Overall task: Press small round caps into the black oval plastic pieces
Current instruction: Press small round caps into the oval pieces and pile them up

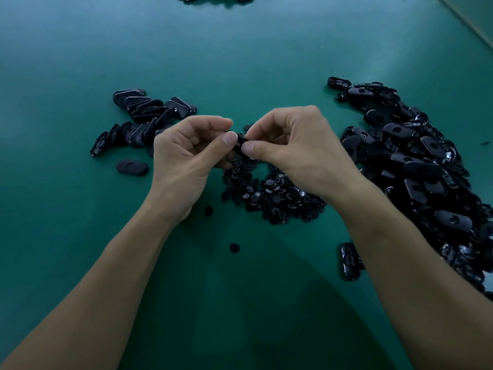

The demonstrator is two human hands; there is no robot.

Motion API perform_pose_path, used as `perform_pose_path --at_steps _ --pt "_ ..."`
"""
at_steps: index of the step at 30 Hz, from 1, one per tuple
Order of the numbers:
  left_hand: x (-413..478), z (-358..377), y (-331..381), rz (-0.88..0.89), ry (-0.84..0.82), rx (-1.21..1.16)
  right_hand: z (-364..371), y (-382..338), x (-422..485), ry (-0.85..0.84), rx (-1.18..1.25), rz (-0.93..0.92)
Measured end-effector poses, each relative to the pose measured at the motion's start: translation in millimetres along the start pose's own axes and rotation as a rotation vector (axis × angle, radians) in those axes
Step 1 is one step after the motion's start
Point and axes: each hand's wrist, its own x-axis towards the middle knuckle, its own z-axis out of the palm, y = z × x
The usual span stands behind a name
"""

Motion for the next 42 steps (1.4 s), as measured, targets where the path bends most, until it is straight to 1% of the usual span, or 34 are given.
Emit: perform_pose_path --at_steps 4,7,9,14,16,17,19,21,24,32,36,39,42 --pt "0.6 -0.7 1.0 0.015 -0.005 0.010 3.9 3.8 -0.4 -0.002 0.078 0.035" --pt "-0.7 0.0 2.5 -0.019 -0.071 -0.063 8.5 4.3 -1.9 0.015 0.115 0.008" --pt "-1.7 0.2 2.8 -0.037 -0.100 -0.069 10.8 3.0 -2.6 0.017 0.149 -0.001" --pt "-2.2 2.9 0.7 -0.045 -0.028 -0.036 10.7 0.2 -2.6 0.023 0.182 0.011" --pt "-1.7 2.5 0.0 -0.037 -0.023 -0.017 8.4 1.7 -2.5 0.042 0.121 0.037" --pt "-1.0 1.3 -0.8 -0.033 -0.026 -0.009 7.1 3.7 -2.3 0.064 0.030 0.043" --pt "0.8 -0.7 -1.6 -0.034 -0.019 -0.004 5.1 8.0 -2.1 0.075 -0.223 0.050" --pt "2.0 -1.6 -1.8 -0.036 -0.005 0.000 6.1 10.8 -4.3 0.032 -0.444 0.065" --pt "2.0 -0.6 -2.1 -0.041 -0.006 -0.010 11.0 11.8 -8.4 -0.026 -0.595 0.075" --pt "1.8 -0.9 -4.3 -0.032 -0.001 -0.031 13.4 11.2 -7.0 0.017 -0.634 0.052" --pt "1.1 -1.5 -3.4 -0.026 0.016 0.005 14.6 15.4 -5.2 0.035 -0.647 0.022" --pt "1.0 -1.1 -3.9 -0.016 0.052 0.057 15.7 17.2 -4.7 0.086 -0.603 0.003" --pt "0.8 -0.7 -4.4 -0.016 0.068 0.087 12.6 14.4 -3.2 0.147 -0.459 0.002"
